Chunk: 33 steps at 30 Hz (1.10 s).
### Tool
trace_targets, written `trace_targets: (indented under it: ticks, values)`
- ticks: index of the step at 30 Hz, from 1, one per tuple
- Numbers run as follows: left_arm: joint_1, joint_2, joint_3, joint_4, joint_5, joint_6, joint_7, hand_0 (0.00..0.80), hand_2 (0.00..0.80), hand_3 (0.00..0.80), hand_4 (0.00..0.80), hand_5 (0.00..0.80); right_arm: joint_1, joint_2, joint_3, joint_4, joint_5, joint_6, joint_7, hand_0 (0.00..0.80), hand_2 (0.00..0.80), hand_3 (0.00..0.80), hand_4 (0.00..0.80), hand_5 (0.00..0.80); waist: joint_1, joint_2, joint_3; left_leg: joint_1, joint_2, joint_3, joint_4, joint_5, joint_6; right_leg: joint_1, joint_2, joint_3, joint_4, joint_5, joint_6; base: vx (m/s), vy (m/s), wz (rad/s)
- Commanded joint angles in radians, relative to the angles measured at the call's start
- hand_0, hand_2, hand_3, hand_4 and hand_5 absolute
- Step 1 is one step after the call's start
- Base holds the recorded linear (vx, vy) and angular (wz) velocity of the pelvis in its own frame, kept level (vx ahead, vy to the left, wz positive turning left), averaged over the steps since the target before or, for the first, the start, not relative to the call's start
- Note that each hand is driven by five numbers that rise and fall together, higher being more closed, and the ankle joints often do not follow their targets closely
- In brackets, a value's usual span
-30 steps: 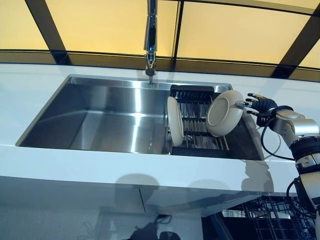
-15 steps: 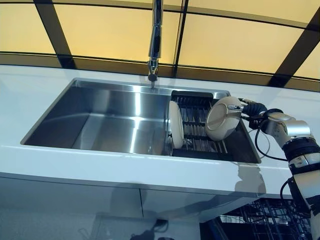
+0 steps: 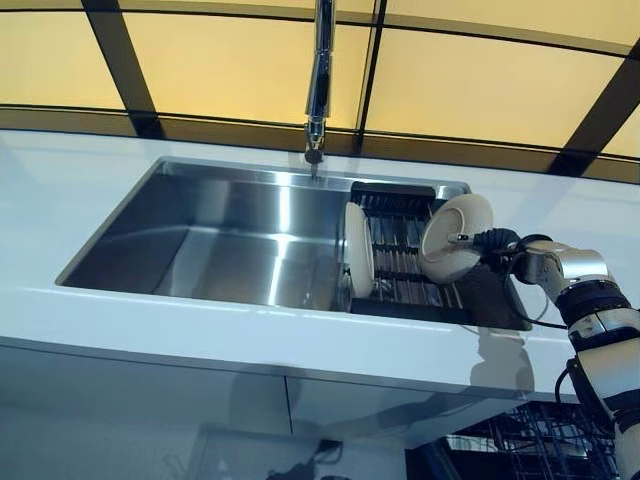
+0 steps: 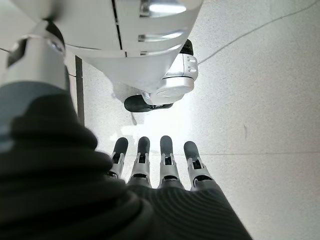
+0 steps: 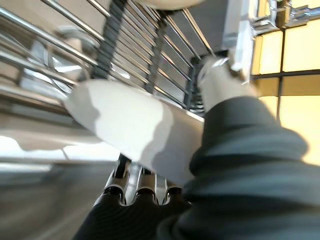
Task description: Take plates into dishwasher
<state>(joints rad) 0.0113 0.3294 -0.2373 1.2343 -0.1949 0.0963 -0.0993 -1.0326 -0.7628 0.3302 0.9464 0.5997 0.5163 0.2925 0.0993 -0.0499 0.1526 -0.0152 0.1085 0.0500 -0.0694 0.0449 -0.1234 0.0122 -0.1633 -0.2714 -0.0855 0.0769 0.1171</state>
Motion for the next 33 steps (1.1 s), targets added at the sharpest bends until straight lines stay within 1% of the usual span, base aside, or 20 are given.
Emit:
trace_targets:
  ticks: [1, 4, 7, 16, 20, 23, 26, 33]
  values:
    - [-0.052, 0.000, -0.083, 0.030, -0.055, -0.007, 0.005, 0.000, 0.000, 0.000, 0.000, 0.000, -0.090, -0.050, 0.064, 0.022, -0.052, -0.063, -0.010, 0.800, 0.800, 0.800, 0.800, 0.800, 0.027, -0.002, 0.048, -0.010, -0.018, 0.026, -0.018, 0.015, 0.011, -0.016, -0.038, 0.020, -0.002, 0.034, 0.026, -0.037, 0.011, 0.00]
    - [-0.051, 0.003, -0.085, 0.023, -0.057, -0.005, 0.003, 0.000, 0.000, 0.000, 0.000, 0.000, -0.102, -0.057, 0.077, 0.018, -0.064, -0.092, -0.014, 0.800, 0.800, 0.800, 0.800, 0.800, 0.028, -0.001, 0.047, -0.012, -0.019, 0.025, -0.018, 0.017, 0.010, -0.019, -0.037, 0.021, -0.002, 0.035, 0.028, -0.032, 0.011, 0.00]
    - [-0.044, 0.002, -0.086, 0.019, -0.053, -0.007, 0.004, 0.000, 0.000, 0.000, 0.000, 0.000, -0.107, -0.065, 0.080, 0.011, -0.061, -0.100, -0.028, 0.800, 0.800, 0.800, 0.800, 0.800, 0.030, -0.002, 0.045, -0.009, -0.020, 0.026, -0.018, 0.016, 0.010, -0.015, -0.036, 0.020, -0.002, 0.034, 0.029, 0.000, 0.000, 0.00]
    - [-0.030, 0.004, -0.087, 0.020, -0.045, -0.007, 0.006, 0.000, 0.000, 0.000, 0.000, 0.000, -0.131, -0.109, 0.080, -0.013, -0.046, -0.160, -0.094, 0.800, 0.800, 0.800, 0.800, 0.800, 0.019, -0.012, 0.016, 0.019, -0.017, 0.042, -0.018, 0.007, 0.010, 0.005, -0.035, 0.024, -0.002, 0.030, 0.032, 0.000, 0.000, 0.00]
    - [-0.019, 0.002, -0.088, 0.020, -0.044, -0.005, 0.008, 0.000, 0.000, 0.000, 0.000, 0.000, -0.130, -0.126, 0.072, -0.041, -0.036, -0.163, -0.113, 0.800, 0.800, 0.800, 0.800, 0.800, 0.014, -0.017, -0.002, 0.034, -0.016, 0.050, -0.018, 0.002, 0.010, 0.017, -0.035, 0.027, -0.002, 0.026, 0.033, 0.000, 0.000, 0.00]
    - [-0.011, 0.001, -0.087, 0.025, -0.035, -0.007, 0.011, 0.000, 0.000, 0.000, 0.000, 0.000, -0.129, -0.142, 0.067, -0.052, -0.025, -0.183, -0.156, 0.800, 0.800, 0.800, 0.800, 0.800, 0.010, -0.023, -0.024, 0.050, -0.015, 0.058, -0.018, -0.005, 0.012, 0.030, -0.036, 0.027, -0.002, 0.022, 0.034, 0.000, 0.000, 0.00]
    - [-0.007, 0.000, -0.088, 0.027, -0.030, -0.003, 0.013, 0.000, 0.000, 0.000, 0.000, 0.000, -0.131, -0.154, 0.059, -0.062, -0.025, -0.188, -0.175, 0.800, 0.800, 0.800, 0.800, 0.800, 0.006, -0.029, -0.041, 0.063, -0.014, 0.066, -0.018, -0.011, 0.013, 0.039, -0.037, 0.028, -0.002, 0.021, 0.036, 0.000, 0.000, 0.00]
    - [0.005, 0.001, -0.087, 0.035, -0.024, 0.002, 0.010, 0.000, 0.000, 0.000, 0.000, 0.000, -0.152, -0.194, 0.068, -0.081, -0.009, -0.199, -0.198, 0.800, 0.800, 0.800, 0.800, 0.800, -0.005, -0.044, -0.075, 0.088, -0.011, 0.084, -0.018, -0.019, 0.015, 0.056, -0.035, 0.035, -0.002, 0.019, 0.038, 0.023, 0.036, -0.04]
